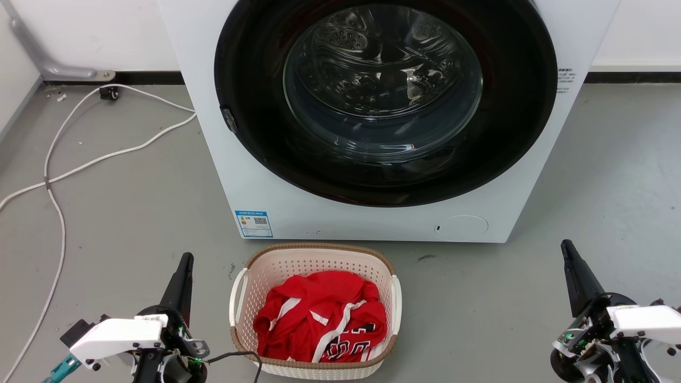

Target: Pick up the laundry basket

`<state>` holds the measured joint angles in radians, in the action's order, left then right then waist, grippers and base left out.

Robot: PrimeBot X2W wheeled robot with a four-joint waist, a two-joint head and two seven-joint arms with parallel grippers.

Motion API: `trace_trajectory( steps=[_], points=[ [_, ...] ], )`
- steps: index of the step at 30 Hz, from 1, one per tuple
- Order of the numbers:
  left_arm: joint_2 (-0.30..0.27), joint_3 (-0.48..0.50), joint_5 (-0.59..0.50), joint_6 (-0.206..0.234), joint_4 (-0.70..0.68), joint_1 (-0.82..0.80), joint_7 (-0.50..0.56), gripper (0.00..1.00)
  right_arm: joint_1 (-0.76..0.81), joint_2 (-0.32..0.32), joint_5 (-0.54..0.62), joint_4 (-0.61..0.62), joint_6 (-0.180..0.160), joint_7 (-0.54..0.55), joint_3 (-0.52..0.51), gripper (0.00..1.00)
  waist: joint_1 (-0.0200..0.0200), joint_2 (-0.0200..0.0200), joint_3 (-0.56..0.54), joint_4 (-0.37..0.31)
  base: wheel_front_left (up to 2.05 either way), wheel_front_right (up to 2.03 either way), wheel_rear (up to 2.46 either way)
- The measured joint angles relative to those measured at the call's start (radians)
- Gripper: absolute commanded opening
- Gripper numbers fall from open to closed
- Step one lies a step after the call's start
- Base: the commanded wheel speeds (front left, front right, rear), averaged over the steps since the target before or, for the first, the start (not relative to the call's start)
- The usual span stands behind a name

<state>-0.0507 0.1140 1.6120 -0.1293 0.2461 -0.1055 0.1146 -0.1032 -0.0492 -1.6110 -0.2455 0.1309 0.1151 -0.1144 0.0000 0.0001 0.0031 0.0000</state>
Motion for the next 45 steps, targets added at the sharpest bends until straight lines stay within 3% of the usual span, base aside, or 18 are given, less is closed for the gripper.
trace_trajectory(
  steps=[19,20,28,45],
  points=[
    [0.000,0.000,0.000,0.000,0.000,0.000,0.000,0.00,0.000,0.000,0.000,0.000,0.000,0.000,0.000,0.00,0.0001,0.0000,0.000,0.000,0.00,0.00,0.00],
    [0.000,0.000,0.000,0.000,0.001,0.000,0.000,1.00,0.000,0.000,0.000,-0.001,0.000,0.000,0.000,1.00,0.0002,0.0000,0.000,0.000,0.00,0.00,0.00],
    [0.004,-0.010,-0.034,0.001,0.024,0.038,-0.021,1.00,0.043,0.005,0.036,-0.029,0.000,-0.020,0.003,1.00,0.0004,0.0000,0.001,0.000,0.00,0.00,0.00],
    [0.004,-0.063,-0.384,0.070,-0.068,0.042,-0.098,1.00,0.068,0.005,0.448,0.070,0.000,-0.099,0.037,1.00,0.0004,0.0000,0.004,-0.001,0.00,0.00,0.00]
  ],
)
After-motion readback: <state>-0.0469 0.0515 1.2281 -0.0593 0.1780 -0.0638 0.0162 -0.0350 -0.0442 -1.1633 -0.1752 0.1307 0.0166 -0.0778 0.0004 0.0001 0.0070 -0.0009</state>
